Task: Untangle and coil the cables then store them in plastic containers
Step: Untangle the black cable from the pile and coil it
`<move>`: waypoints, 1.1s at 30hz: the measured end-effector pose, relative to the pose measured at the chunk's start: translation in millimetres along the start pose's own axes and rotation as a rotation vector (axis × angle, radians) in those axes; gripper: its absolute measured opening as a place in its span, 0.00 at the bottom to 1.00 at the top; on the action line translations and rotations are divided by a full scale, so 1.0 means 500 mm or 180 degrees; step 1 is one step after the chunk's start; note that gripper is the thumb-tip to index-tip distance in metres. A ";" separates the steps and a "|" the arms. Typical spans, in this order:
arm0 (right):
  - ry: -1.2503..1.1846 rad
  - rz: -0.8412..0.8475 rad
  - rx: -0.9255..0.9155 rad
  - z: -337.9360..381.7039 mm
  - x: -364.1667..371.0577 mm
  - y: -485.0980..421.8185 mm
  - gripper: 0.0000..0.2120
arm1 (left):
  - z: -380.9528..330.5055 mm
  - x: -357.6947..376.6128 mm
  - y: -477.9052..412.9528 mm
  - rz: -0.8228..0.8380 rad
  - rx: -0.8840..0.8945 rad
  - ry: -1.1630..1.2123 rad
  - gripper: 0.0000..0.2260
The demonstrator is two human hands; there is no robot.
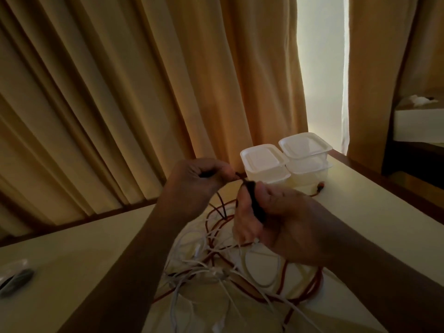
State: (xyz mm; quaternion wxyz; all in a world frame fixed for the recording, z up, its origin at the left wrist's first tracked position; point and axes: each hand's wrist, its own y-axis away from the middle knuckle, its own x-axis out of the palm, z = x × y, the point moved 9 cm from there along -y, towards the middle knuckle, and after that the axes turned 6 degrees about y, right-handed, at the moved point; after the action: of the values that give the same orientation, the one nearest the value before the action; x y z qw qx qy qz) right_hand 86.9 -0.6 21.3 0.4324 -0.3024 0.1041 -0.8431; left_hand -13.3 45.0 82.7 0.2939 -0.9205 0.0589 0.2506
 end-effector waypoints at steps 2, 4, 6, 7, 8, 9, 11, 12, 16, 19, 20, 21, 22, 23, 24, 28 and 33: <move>0.0168 -0.0694 -0.0473 0.027 -0.038 0.002 0.14 | 0.037 0.066 0.024 0.0515 -0.0240 -0.0124 0.13; 0.2203 -0.1572 -0.0896 0.073 -0.081 0.023 0.13 | 0.053 0.122 0.068 0.1069 -0.0306 -0.0784 0.09; 0.4795 -0.1761 -0.0899 0.081 -0.079 0.023 0.10 | 0.017 0.127 0.084 0.1308 0.0109 -0.1251 0.10; 0.5169 -0.1704 -0.0603 0.064 -0.093 0.016 0.09 | -0.018 0.109 0.079 0.1251 0.0407 -0.1255 0.10; 0.4938 -0.1661 -0.0195 0.047 -0.112 0.012 0.10 | -0.048 0.079 0.067 0.1050 0.0652 -0.1168 0.09; 0.4134 -0.1505 0.0161 0.024 -0.122 0.009 0.13 | -0.073 0.042 0.049 0.0723 0.0822 -0.1066 0.08; 0.1791 -0.0608 0.0468 -0.029 -0.064 0.002 0.18 | -0.074 -0.014 0.016 0.0139 0.0786 -0.0839 0.07; 0.0842 -0.0294 0.0332 -0.027 -0.025 -0.001 0.18 | -0.054 -0.015 0.008 0.0050 0.0579 -0.0678 0.09; 0.0008 -0.0730 -0.0581 0.021 -0.034 -0.006 0.12 | 0.037 0.071 0.047 0.0444 -0.0086 -0.0277 0.09; 0.3527 -0.1845 -0.1299 0.092 -0.068 0.028 0.08 | 0.008 0.127 0.091 0.1173 0.0216 -0.1215 0.04; 0.4430 -0.1960 -0.1307 0.093 -0.067 0.029 0.09 | -0.018 0.132 0.094 0.1376 0.0415 -0.1316 0.05; 0.4745 -0.1948 -0.1043 0.084 -0.073 0.020 0.11 | -0.040 0.128 0.090 0.1469 0.0688 -0.1422 0.07; 0.4518 -0.1866 -0.0693 0.071 -0.088 0.012 0.12 | -0.061 0.109 0.079 0.1379 0.0936 -0.1511 0.09; 0.3916 -0.1654 -0.0273 0.049 -0.100 0.005 0.13 | -0.072 0.078 0.058 0.1136 0.1033 -0.1537 0.08; 0.3264 -0.1285 0.0151 0.022 -0.093 0.002 0.16 | -0.069 0.040 0.036 0.0811 0.0971 -0.1403 0.06; 0.1019 -0.0263 0.0320 0.001 -0.013 0.008 0.16 | 0.055 -0.037 0.020 -0.0240 -0.0309 -0.0346 0.11; 0.3994 -0.1675 -0.0585 0.065 -0.070 0.012 0.11 | 0.030 0.135 0.117 0.1147 0.0174 -0.1475 0.06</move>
State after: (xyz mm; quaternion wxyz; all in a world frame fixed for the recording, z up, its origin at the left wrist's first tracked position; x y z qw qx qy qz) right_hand 126.0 26.2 29.6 0.0438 0.1925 0.3291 -0.9234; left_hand 23.9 8.3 8.6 0.2750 -0.8052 0.1594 0.5006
